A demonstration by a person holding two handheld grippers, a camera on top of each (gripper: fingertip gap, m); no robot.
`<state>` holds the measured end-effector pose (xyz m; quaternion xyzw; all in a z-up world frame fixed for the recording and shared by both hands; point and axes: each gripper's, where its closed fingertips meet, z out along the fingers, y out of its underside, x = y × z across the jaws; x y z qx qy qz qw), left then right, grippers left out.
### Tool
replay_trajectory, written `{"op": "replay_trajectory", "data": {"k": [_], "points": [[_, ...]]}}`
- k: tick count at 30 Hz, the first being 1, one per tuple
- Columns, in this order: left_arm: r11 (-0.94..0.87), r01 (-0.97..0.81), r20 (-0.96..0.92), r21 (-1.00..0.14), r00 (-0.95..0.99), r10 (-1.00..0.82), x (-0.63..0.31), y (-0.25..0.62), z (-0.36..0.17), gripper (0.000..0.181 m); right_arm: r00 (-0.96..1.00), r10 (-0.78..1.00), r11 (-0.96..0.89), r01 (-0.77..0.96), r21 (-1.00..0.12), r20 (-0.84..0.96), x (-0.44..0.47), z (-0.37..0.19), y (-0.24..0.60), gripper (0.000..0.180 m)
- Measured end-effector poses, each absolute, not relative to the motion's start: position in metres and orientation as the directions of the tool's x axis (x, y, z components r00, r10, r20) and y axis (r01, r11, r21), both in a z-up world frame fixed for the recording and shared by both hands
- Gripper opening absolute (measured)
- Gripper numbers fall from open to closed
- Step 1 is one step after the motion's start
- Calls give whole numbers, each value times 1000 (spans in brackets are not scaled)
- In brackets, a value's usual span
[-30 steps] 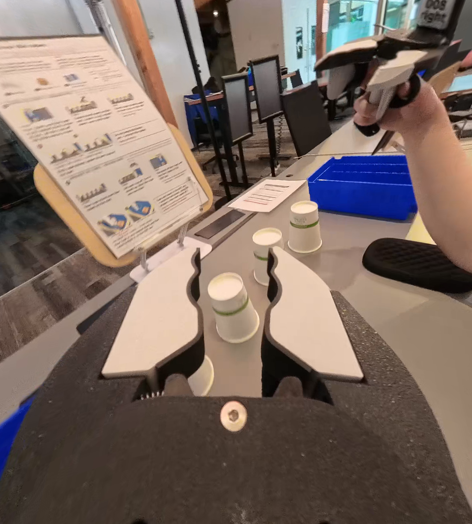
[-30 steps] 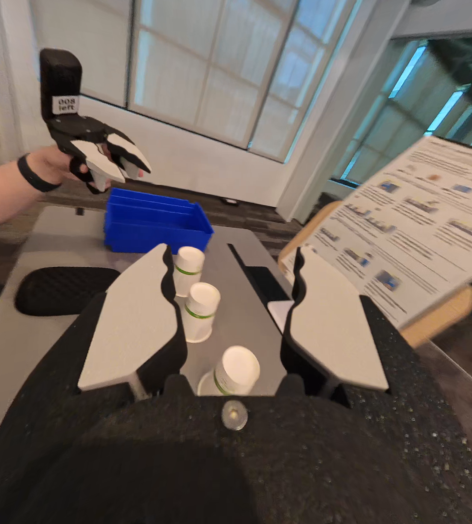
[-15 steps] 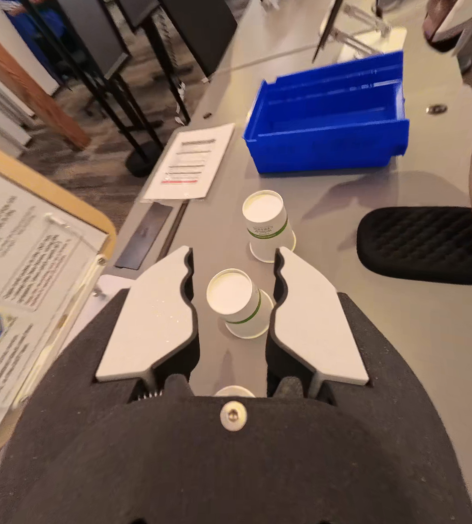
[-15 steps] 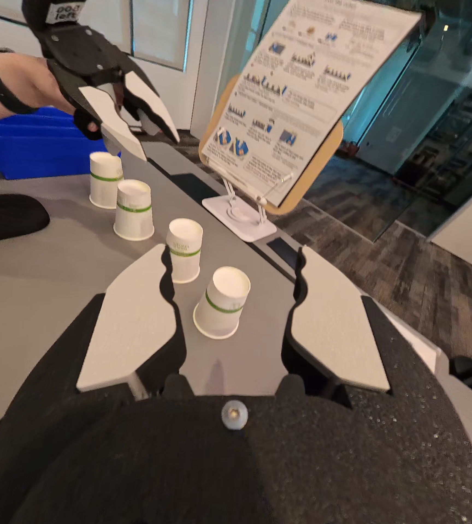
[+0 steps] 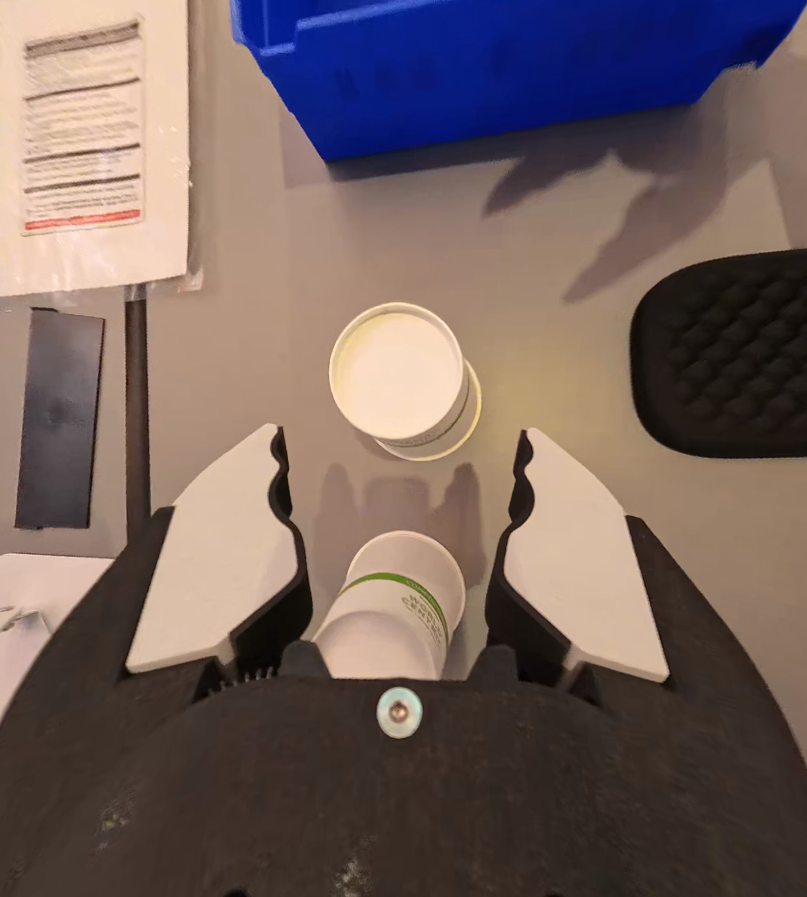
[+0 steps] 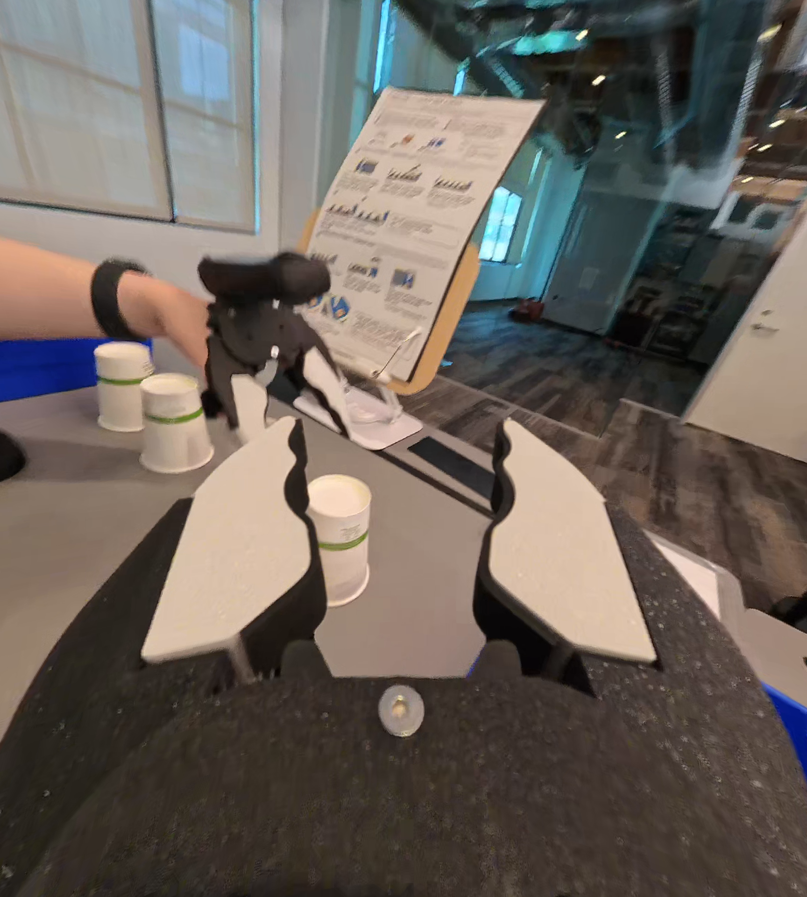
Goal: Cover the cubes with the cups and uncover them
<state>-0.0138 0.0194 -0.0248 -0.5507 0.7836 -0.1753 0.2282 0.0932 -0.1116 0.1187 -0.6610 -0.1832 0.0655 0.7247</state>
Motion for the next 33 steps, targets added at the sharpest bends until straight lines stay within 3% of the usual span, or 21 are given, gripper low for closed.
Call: {"op": "replay_trajectory", "data": {"k": [4,15,33], "points": [[352,-796,-179,-492,-304,-936,2,19,-40,94,924,355,188,83,-979,146,96,130,-118,72],[380,-840,-167,-387,-341,-925,16,21,-69,101,921,373,74,94,-993,114,99,104,-101,72],[354,-878,-116,-324,-334,-935,20,22,-92,85,914,399,48,53,-997,68,104,93,-100,72]]}}
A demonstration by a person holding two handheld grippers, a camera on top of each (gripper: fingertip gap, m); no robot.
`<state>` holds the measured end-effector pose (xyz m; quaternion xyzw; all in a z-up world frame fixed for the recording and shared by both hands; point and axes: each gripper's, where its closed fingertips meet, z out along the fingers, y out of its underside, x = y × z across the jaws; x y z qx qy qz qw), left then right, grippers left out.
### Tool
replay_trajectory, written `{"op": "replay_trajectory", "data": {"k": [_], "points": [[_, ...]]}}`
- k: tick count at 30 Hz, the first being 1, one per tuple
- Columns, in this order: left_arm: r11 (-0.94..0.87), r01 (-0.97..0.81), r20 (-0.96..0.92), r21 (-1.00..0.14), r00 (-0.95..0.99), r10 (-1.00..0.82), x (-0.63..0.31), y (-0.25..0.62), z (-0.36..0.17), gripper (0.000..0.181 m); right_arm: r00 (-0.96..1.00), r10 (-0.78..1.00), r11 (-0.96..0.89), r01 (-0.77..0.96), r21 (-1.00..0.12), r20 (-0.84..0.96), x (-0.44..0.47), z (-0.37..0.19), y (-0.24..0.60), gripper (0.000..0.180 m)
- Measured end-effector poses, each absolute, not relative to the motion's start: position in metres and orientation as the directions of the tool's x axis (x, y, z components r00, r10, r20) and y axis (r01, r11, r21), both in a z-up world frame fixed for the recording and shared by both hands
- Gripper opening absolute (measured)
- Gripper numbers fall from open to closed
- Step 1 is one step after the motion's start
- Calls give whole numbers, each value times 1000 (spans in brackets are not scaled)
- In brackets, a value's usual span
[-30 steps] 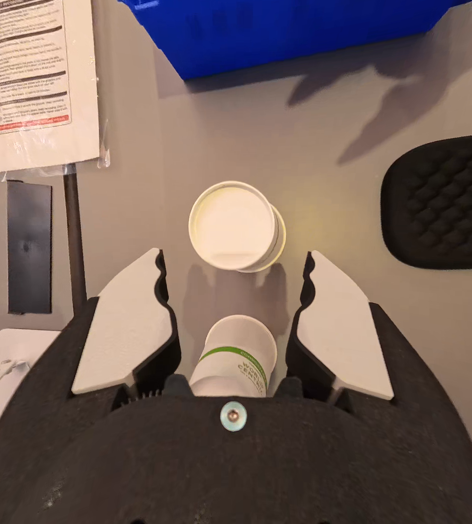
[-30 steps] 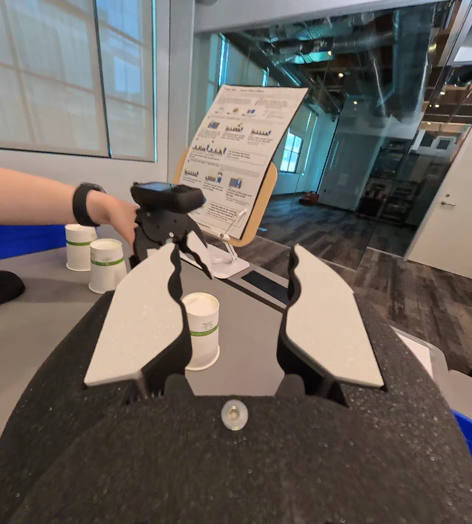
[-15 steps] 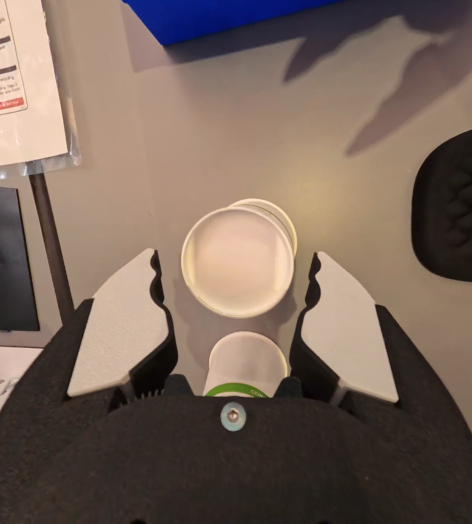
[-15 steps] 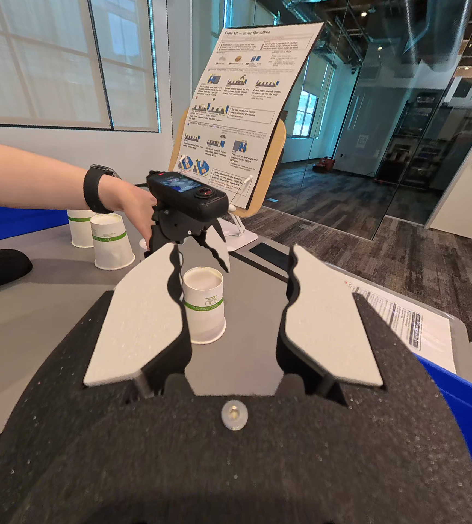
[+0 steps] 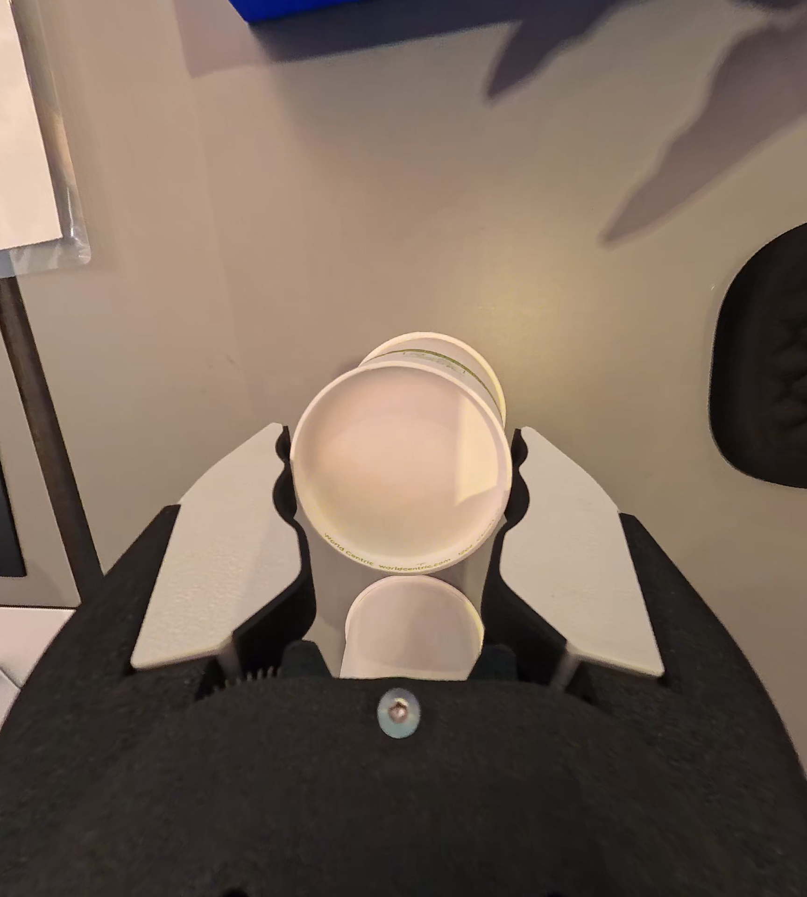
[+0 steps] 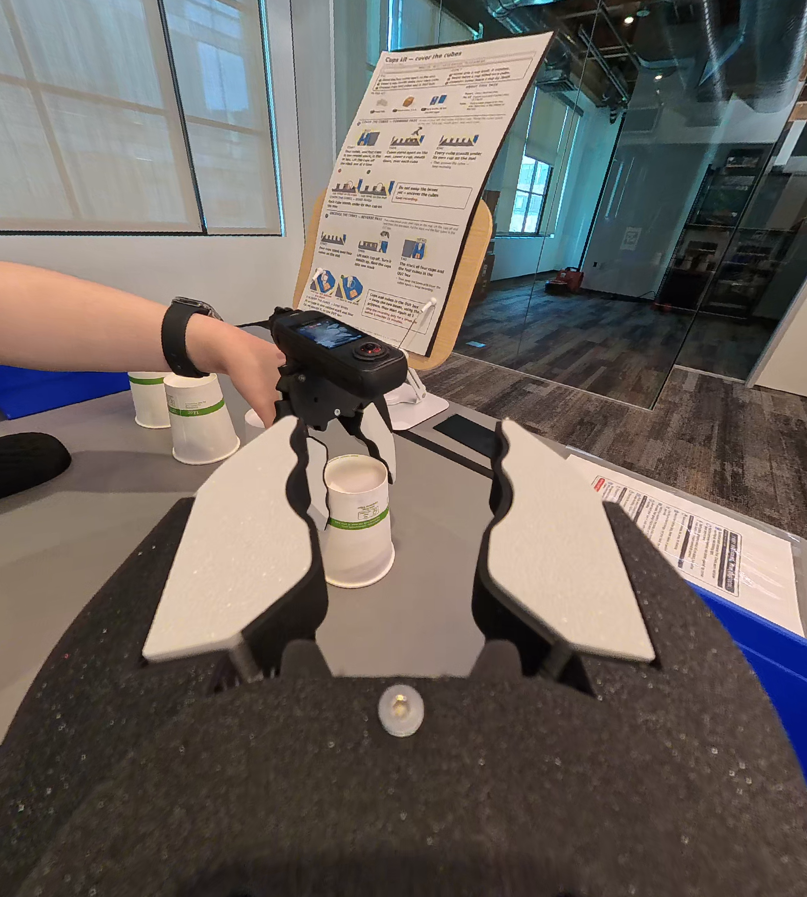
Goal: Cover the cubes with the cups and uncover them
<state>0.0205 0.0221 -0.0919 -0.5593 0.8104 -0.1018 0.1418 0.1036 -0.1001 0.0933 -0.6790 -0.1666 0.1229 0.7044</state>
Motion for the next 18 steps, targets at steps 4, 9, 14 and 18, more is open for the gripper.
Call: {"op": "replay_trajectory", "data": {"k": [4,9,14,18], "points": [[325,-882,-86,-342,-315,-945,22,19,-89,85,911,408,36,53,-998,63,103,90,-97,72],[284,-852,-73,-440,-281,-957,27,17,-64,84,908,414,32,54,-998,63,101,90,-93,72],[267,-741,-92,-616,-270,-959,27,5,-5,84,914,403,68,17,-998,43,100,103,-85,71],[197,-554,-98,-809,-203,-974,15,-2,66,84,882,461,69,-152,-986,-103,98,114,-75,65]]}}
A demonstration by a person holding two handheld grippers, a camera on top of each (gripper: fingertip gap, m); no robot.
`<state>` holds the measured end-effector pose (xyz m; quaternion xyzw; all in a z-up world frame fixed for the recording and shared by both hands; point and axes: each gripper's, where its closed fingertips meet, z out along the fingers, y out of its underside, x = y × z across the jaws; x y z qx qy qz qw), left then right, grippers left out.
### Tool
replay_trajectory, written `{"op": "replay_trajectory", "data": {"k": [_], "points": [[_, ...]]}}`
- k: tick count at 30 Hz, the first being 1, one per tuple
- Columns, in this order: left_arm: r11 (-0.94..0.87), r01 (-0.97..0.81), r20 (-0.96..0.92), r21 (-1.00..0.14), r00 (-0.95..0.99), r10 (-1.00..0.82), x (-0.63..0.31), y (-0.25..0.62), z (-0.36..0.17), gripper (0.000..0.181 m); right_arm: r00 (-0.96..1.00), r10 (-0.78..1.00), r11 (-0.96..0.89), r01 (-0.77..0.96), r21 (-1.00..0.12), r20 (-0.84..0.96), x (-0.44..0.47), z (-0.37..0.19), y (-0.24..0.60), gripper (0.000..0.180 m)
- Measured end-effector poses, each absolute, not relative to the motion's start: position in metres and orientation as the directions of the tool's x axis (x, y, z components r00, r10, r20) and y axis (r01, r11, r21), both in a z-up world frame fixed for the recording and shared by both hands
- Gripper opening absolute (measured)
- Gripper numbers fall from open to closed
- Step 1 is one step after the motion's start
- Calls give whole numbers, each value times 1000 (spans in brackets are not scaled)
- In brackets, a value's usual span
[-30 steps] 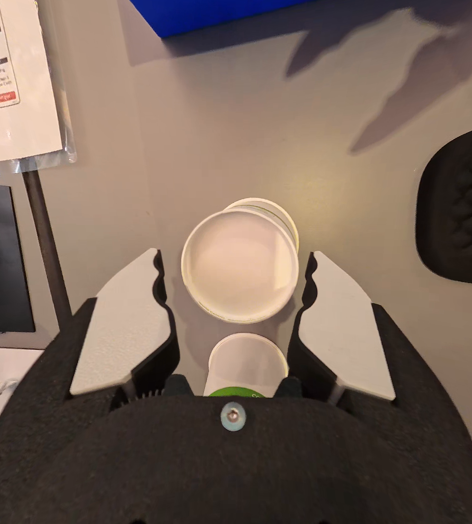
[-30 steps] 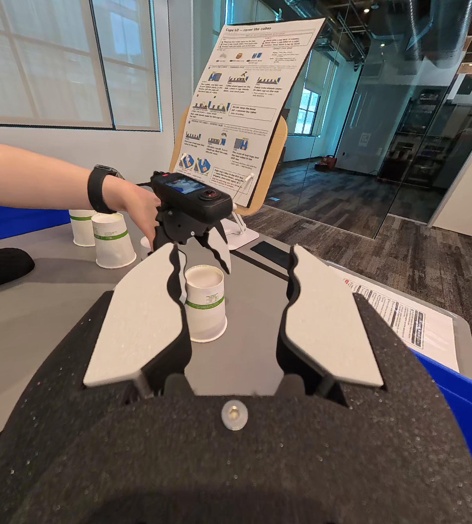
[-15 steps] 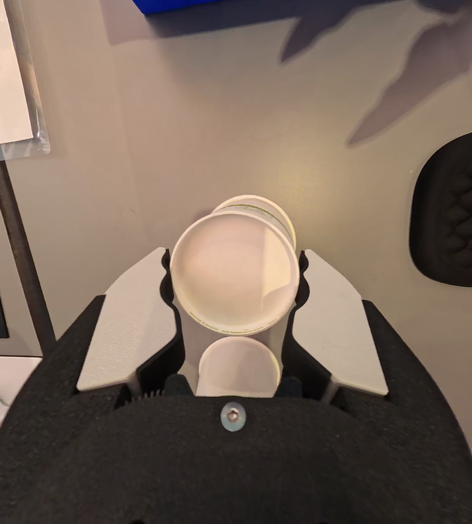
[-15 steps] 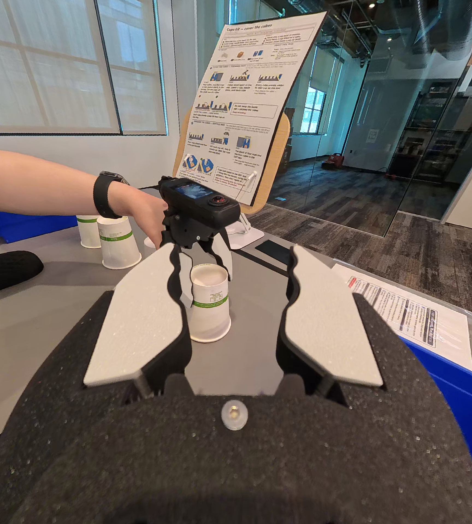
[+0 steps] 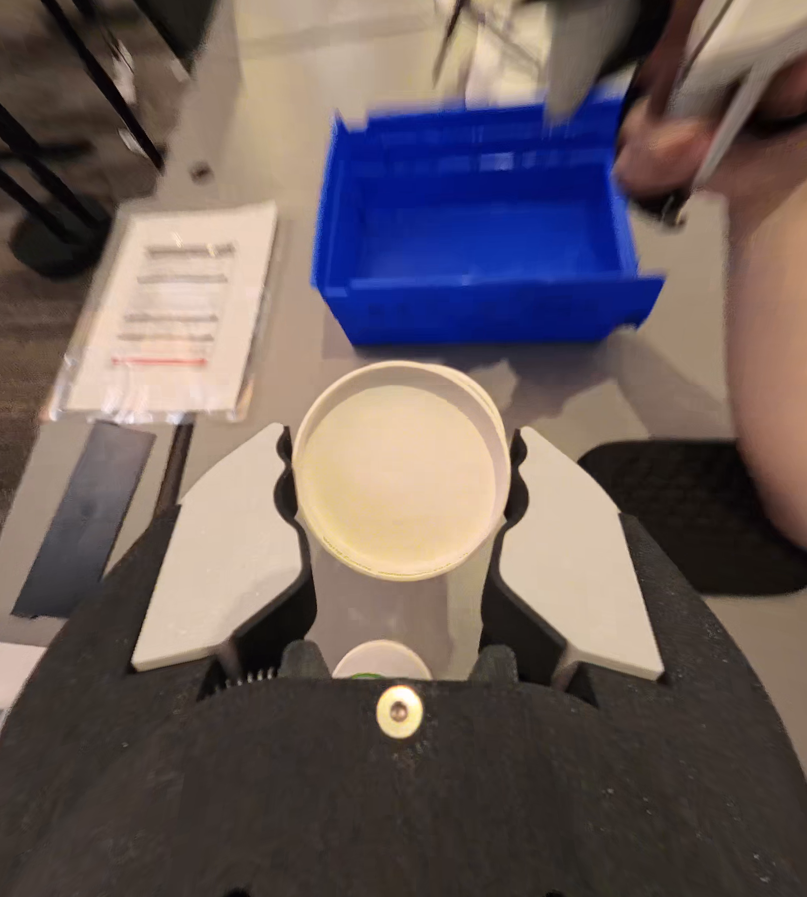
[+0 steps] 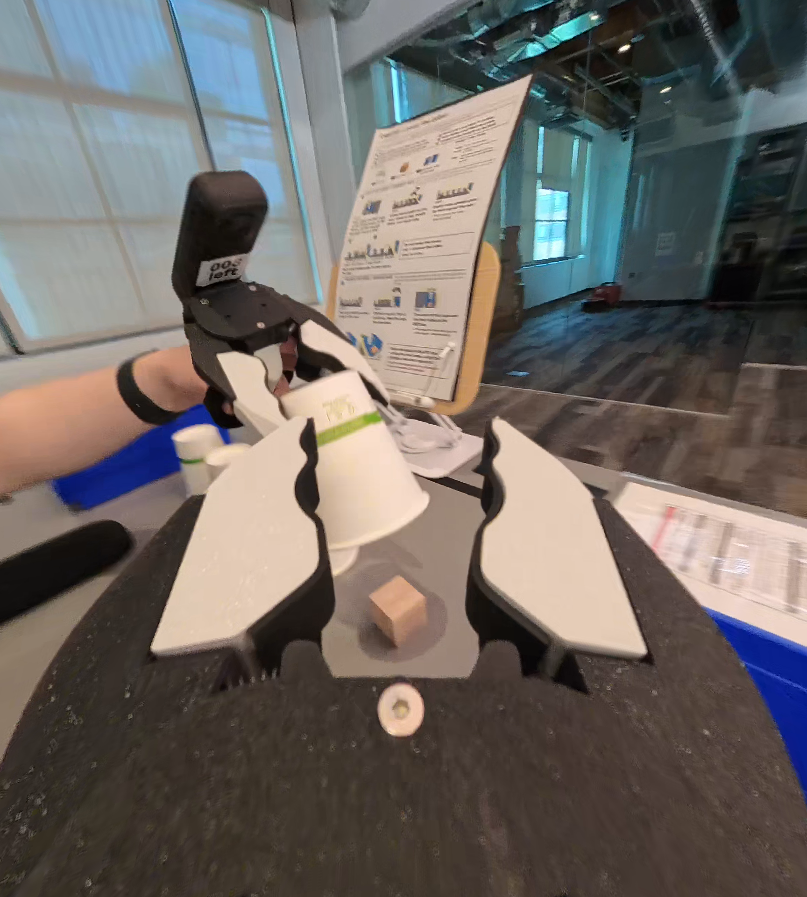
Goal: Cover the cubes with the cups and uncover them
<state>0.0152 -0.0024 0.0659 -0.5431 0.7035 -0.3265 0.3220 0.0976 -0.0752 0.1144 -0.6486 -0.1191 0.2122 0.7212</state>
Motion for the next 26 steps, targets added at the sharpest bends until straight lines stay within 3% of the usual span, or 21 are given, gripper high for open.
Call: {"op": "replay_trajectory", "data": {"k": [5,11,15,20,26], "points": [[153,-329,-132,-932,-88,-987,-17,7,134,84,695,655,-7,-387,-922,-296,76,127,-62,56],[162,-341,-150,-926,-61,-987,-38,14,149,83,424,784,-289,-398,-871,-454,10,108,-29,58],[190,-344,-182,-920,-57,-982,-46,13,160,83,298,744,-459,-424,-781,-598,-21,92,4,63],[251,-350,-251,-903,-46,-967,-55,11,172,83,52,791,-517,-477,-711,-610,-42,107,5,62],[280,-337,-282,-899,-44,-958,-63,7,187,83,29,822,-501,-439,-746,-569,-52,112,-5,61]]}}
